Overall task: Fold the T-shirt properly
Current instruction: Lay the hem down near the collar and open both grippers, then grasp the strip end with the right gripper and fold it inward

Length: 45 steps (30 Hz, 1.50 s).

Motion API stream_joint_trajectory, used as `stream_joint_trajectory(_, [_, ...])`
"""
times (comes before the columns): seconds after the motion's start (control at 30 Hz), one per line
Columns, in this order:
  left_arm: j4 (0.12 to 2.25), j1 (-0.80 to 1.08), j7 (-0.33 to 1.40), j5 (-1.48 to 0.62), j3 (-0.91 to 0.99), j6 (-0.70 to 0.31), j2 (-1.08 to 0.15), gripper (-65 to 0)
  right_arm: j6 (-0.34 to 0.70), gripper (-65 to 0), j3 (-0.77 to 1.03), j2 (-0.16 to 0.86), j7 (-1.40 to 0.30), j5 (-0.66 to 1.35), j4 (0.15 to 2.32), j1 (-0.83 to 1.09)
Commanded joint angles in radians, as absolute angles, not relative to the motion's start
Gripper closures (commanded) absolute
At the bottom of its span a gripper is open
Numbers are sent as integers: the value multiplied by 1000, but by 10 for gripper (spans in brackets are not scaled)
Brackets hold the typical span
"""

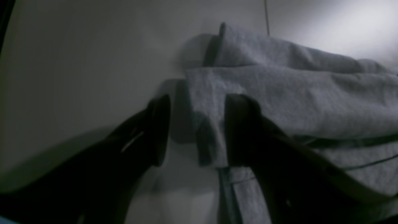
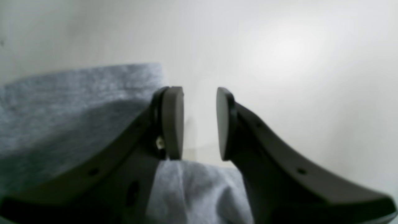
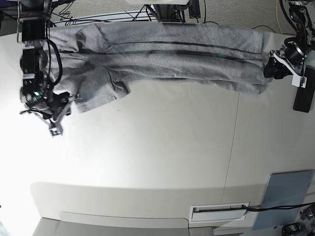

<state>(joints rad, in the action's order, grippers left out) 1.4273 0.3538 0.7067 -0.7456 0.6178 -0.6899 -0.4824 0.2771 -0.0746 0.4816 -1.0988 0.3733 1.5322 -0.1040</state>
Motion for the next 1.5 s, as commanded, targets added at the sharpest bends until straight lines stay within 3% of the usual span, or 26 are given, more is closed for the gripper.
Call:
stream_joint_trajectory(0.0, [1442,352,688,-760,629,-698,-504,-294,271,-183,-85,489,-1090,376,1520,-144])
stream_joint_trajectory(0.27, [1442,352,688,-752,629,-698,-504,-294,300,-181,-126,408,-1130,385,1375,-199])
stream_joint_trajectory(0.3, [1442,352,688,-752,629,-698,-504,-294,311,-168,-126,405,-1137,385,1375,-199])
stream_joint_trajectory(0.43, [1442,352,688,-752,629,-698,-504,-294,321,0,-126,405,-1137,383,1375,-200])
stream_joint_trajectory(0.53, [1442,352,688,-752,629,-698,-504,-294,321,0,-126,405,-1134,351,1393,-198])
stream_joint_trajectory(0.8, [1442,352,688,-752,629,-698,-504,-294,316,0,-126,450,-1139,286,1814,-51])
stream_joint_trajectory(1.13, [1442,352,688,-751,629,-698,-504,-294,316,0,-125,463,-1148,264,2283,331])
stream_joint_trajectory(1.47, [1441,352,688,-739,629,-698,-504,-294,318,0,-125,463,-1181,299,2356,543])
